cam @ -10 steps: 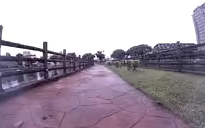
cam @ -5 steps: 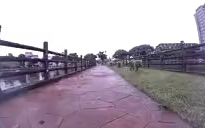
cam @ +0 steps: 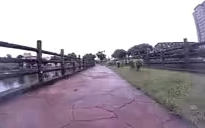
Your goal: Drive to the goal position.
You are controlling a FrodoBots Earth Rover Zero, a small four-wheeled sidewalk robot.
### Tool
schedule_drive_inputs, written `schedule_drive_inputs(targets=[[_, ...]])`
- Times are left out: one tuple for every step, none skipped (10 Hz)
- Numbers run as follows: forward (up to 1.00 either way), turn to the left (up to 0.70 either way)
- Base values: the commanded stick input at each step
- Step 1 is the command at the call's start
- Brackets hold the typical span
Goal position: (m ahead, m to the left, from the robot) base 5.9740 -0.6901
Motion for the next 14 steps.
schedule_drive_inputs(targets=[[0.7, 0.0], [0.7, 0.0], [0.7, 0.0], [0.7, 0.0], [0.7, 0.0], [0.7, 0.24], [0.7, 0.35], [0.7, 0.19], [0.7, 0.03], [0.7, 0.0], [0.7, 0.04], [0.7, 0.25], [0.7, 0.32], [0.7, 0.27]])
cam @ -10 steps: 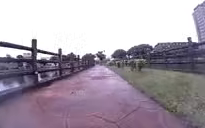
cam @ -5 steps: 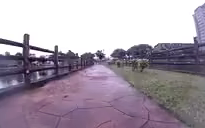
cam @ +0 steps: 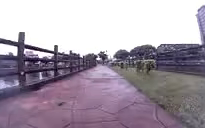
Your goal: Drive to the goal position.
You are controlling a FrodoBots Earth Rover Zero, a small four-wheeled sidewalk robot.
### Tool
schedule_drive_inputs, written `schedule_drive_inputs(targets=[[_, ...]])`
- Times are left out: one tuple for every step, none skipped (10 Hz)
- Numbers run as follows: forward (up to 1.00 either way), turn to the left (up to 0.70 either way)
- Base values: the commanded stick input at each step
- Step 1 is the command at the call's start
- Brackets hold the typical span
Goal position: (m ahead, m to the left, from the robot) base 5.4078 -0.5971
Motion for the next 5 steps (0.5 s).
schedule_drive_inputs(targets=[[0.7, 0.0], [0.7, 0.0], [0.7, 0.0], [0.7, 0.0], [0.7, 0.0]])
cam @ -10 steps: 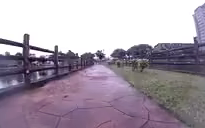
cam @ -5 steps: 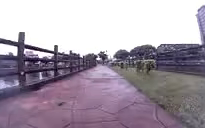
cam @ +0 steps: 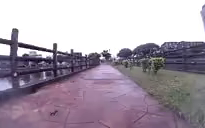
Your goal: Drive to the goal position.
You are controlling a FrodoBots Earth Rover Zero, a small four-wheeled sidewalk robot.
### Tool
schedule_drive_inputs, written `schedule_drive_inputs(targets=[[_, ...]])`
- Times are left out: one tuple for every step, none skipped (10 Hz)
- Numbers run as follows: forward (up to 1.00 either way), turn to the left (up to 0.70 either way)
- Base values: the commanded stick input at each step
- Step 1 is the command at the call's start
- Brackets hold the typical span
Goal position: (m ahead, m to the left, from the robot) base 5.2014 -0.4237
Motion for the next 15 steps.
schedule_drive_inputs(targets=[[0.7, 0.0], [0.7, 0.0], [0.7, 0.0], [0.7, 0.0], [0.7, 0.0], [0.7, 0.0], [0.7, 0.0], [0.7, 0.0], [0.7, 0.0], [0.7, 0.0], [0.7, 0.0], [0.7, 0.0], [0.7, 0.0], [0.7, 0.0], [0.7, 0.0]])
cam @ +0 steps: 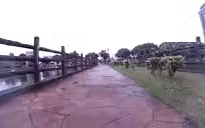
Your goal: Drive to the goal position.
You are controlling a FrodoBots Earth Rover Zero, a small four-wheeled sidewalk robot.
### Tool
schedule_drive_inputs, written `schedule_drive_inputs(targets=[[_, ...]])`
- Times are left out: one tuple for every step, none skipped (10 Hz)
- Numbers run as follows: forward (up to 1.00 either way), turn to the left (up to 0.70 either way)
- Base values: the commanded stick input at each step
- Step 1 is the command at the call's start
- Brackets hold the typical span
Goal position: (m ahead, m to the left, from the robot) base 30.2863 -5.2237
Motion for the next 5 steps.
schedule_drive_inputs(targets=[[0.7, 0.0], [0.7, 0.0], [0.7, 0.0], [0.7, 0.0], [0.7, 0.0]])
